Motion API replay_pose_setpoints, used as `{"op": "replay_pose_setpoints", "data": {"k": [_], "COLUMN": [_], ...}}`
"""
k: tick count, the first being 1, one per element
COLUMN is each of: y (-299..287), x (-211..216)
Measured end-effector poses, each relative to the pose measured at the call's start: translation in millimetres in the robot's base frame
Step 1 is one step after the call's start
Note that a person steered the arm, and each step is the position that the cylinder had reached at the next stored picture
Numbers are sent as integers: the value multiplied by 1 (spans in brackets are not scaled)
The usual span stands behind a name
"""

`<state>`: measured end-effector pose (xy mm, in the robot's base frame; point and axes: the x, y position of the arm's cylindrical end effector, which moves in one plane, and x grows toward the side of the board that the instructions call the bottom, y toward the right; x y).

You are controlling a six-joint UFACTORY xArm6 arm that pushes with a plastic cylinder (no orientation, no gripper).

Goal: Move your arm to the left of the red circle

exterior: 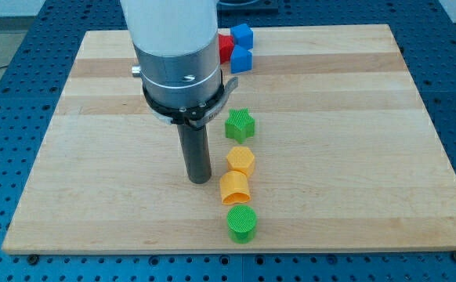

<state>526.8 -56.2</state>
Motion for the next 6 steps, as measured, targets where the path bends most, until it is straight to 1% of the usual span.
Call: {"op": "replay_pose_setpoints", "data": {"k": [1, 3, 4, 6], "y": [2, 34, -7, -3], "x": [2, 6, -40, -183]}}
